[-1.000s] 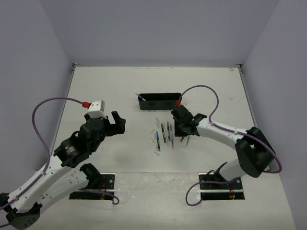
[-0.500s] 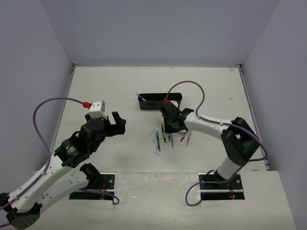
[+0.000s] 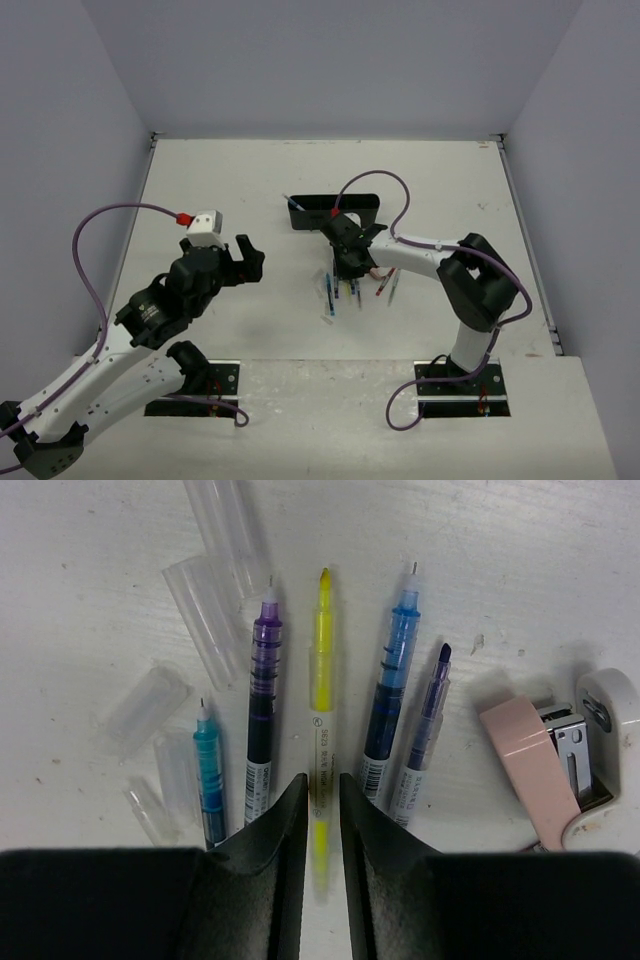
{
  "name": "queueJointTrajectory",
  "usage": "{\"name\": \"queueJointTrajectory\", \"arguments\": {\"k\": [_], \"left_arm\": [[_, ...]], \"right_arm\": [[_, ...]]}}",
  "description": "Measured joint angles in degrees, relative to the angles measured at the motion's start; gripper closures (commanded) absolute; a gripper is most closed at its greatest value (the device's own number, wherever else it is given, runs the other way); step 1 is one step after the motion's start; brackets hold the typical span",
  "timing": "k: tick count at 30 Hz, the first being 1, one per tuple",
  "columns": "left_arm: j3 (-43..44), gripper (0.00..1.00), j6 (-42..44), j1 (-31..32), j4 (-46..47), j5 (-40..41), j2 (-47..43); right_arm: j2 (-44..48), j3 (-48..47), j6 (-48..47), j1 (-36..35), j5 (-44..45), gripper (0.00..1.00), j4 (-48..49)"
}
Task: Sort the stationery into containers
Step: Pick up the pen from the center of the board.
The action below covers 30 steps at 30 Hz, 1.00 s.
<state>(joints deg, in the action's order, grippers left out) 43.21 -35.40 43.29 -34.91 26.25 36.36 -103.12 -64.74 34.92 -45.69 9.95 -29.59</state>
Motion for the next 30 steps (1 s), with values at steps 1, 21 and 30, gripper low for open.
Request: {"name": "queueJointTrajectory", "arguments": {"k": [1, 21, 30], "left_arm": [[0.0, 0.00, 0.0, 0.0, 0.0, -0.1, 0.0], [0.0, 0.00, -1.8, 0.3, 0.8, -0.7, 6.0], [-0.2, 0.14, -8.0, 4.6, 8.0, -1.7, 25.6]], "right_arm": [[-0.2, 0.0, 0.0, 0.0, 0.0, 0.81, 0.0], [0.4, -1.6, 0.0, -0.1, 1.2, 1.00, -2.3], [26.8, 0.1, -0.1, -0.1, 2.7, 1.00, -6.0]]}}
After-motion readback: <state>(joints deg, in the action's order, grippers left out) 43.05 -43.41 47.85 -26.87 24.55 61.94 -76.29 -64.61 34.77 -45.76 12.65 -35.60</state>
